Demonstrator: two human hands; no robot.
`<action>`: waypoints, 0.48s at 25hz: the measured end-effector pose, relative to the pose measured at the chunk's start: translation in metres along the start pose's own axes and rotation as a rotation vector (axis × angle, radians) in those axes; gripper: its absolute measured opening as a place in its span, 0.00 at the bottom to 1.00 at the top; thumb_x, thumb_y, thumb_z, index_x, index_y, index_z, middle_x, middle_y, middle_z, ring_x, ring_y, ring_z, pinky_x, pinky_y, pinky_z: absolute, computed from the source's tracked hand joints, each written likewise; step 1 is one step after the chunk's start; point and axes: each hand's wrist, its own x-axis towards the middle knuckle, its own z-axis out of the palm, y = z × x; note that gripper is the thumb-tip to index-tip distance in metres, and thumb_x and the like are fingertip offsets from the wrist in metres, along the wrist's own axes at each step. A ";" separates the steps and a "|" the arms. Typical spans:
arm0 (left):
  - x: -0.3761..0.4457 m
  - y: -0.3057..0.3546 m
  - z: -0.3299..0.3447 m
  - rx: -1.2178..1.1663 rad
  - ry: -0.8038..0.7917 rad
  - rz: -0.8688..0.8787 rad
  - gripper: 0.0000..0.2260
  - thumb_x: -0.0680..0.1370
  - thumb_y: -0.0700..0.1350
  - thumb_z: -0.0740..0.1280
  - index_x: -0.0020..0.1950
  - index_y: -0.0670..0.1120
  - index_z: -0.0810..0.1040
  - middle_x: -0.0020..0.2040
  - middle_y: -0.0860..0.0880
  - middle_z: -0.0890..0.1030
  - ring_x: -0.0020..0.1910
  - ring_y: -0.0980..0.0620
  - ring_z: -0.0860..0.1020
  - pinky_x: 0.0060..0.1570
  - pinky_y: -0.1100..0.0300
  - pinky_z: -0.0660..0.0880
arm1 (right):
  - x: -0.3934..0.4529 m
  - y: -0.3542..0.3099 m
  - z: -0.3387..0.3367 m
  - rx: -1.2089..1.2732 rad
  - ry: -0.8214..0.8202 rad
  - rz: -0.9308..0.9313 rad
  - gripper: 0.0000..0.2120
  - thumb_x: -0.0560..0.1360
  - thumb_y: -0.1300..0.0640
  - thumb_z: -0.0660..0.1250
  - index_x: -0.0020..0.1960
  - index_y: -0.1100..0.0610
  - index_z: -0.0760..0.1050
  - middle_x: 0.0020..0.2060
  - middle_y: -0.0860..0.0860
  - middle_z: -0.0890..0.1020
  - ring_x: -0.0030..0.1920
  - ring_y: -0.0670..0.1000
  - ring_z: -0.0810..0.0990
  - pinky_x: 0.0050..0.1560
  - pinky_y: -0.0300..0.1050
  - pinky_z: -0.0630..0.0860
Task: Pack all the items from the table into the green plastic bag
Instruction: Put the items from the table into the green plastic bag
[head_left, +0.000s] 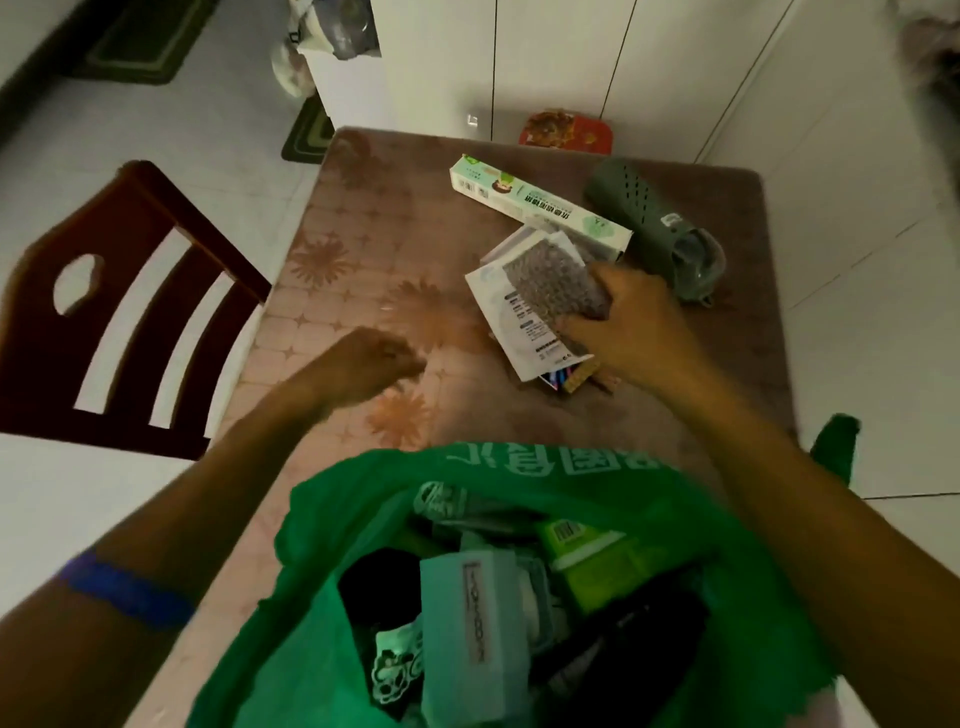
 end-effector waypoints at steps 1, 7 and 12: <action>-0.014 0.014 -0.005 -0.048 0.010 0.083 0.10 0.77 0.53 0.65 0.48 0.48 0.82 0.49 0.49 0.84 0.48 0.53 0.81 0.54 0.56 0.76 | -0.028 -0.012 -0.026 0.080 -0.028 -0.020 0.21 0.69 0.50 0.73 0.61 0.50 0.75 0.54 0.46 0.81 0.51 0.47 0.80 0.47 0.41 0.78; -0.104 0.062 -0.009 0.743 -0.604 0.351 0.20 0.69 0.59 0.71 0.59 0.70 0.72 0.75 0.62 0.55 0.73 0.58 0.55 0.69 0.49 0.62 | -0.155 -0.049 -0.085 -0.006 -0.610 -0.134 0.10 0.71 0.56 0.72 0.49 0.44 0.77 0.41 0.47 0.82 0.40 0.44 0.81 0.36 0.42 0.79; -0.087 0.032 0.011 0.969 -0.348 0.302 0.29 0.71 0.43 0.68 0.71 0.51 0.65 0.72 0.49 0.65 0.68 0.47 0.65 0.63 0.49 0.70 | -0.154 -0.058 0.005 -0.499 -0.575 -0.301 0.18 0.75 0.48 0.65 0.64 0.49 0.71 0.58 0.51 0.79 0.54 0.52 0.78 0.51 0.49 0.78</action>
